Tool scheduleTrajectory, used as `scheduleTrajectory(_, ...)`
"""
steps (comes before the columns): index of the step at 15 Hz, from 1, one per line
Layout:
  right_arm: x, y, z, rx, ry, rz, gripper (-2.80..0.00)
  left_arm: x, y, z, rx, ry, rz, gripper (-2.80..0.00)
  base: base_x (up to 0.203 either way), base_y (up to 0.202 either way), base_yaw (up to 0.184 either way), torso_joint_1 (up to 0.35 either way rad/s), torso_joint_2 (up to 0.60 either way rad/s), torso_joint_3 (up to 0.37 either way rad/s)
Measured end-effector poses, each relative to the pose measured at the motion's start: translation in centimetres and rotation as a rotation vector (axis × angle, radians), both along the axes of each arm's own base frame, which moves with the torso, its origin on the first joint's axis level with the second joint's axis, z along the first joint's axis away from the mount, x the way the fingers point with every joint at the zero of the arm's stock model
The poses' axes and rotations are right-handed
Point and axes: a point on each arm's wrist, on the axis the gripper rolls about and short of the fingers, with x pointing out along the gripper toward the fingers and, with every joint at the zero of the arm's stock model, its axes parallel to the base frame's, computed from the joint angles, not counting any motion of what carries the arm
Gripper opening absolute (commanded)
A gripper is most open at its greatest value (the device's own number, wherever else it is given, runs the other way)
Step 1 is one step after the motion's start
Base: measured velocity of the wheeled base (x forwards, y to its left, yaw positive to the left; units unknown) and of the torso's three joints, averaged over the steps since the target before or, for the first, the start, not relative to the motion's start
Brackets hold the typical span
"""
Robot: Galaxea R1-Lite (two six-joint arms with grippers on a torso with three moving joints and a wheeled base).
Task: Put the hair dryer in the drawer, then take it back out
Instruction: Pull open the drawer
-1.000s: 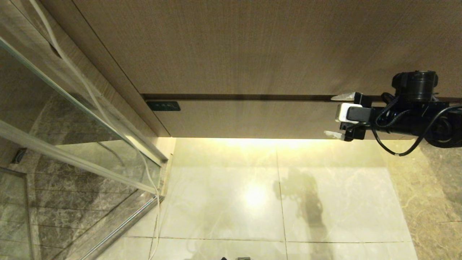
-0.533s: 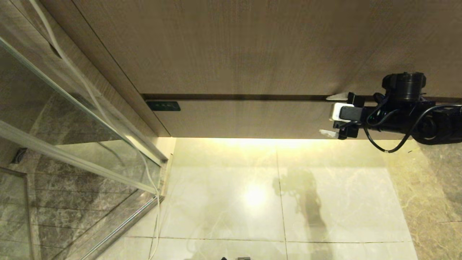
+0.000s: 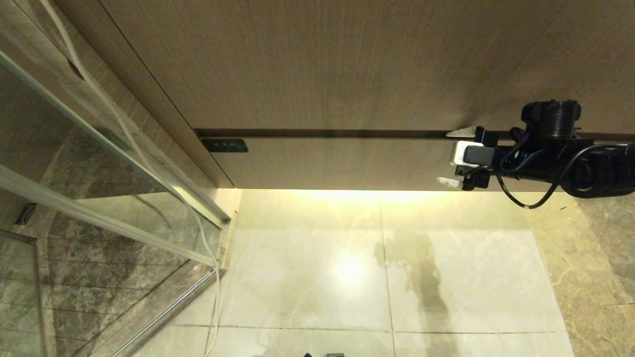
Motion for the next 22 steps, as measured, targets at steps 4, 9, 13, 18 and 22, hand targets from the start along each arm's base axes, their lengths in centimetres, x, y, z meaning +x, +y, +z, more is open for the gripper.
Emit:
scheduleTrajectory(4, 0.7, 0.1, -0.2, 0.005, -0.003, 0.002, 0.0, 0.0, 0.0, 0.0, 0.0, 0.0, 0.0, -2.8, 0.0, 0.0, 0.0, 0.0, 0.0, 0.0)
scheduleTrajectory(9, 1.5, 0.2, -0.5, 0.009, -0.006, -0.001, 0.0, 0.0, 0.0, 0.0, 0.0, 0.0, 0.0, -2.8, 0.0, 0.0, 0.0, 0.0, 0.0, 0.0)
scheduleTrajectory(13, 1.8, 0.2, -1.2, 0.03, 0.036, -0.013, 0.0, 0.0, 0.0, 0.0, 0.0, 0.0, 0.0, -2.8, 0.0, 0.0, 0.0, 0.0, 0.0, 0.0)
scheduleTrajectory(18, 0.9, 0.3, -2.0, 0.067, 0.206, -0.026, 0.0, 0.0, 0.0, 0.0, 0.0, 0.0, 0.0, -2.8, 0.0, 0.0, 0.0, 0.0, 0.0, 0.0)
scheduleTrajectory(22, 0.2, 0.3, -1.6, 0.068, 0.233, -0.03, 0.0, 0.0, 0.0, 0.0, 0.0, 0.0, 0.0, -2.8, 0.0, 0.0, 0.0, 0.0, 0.0, 0.0)
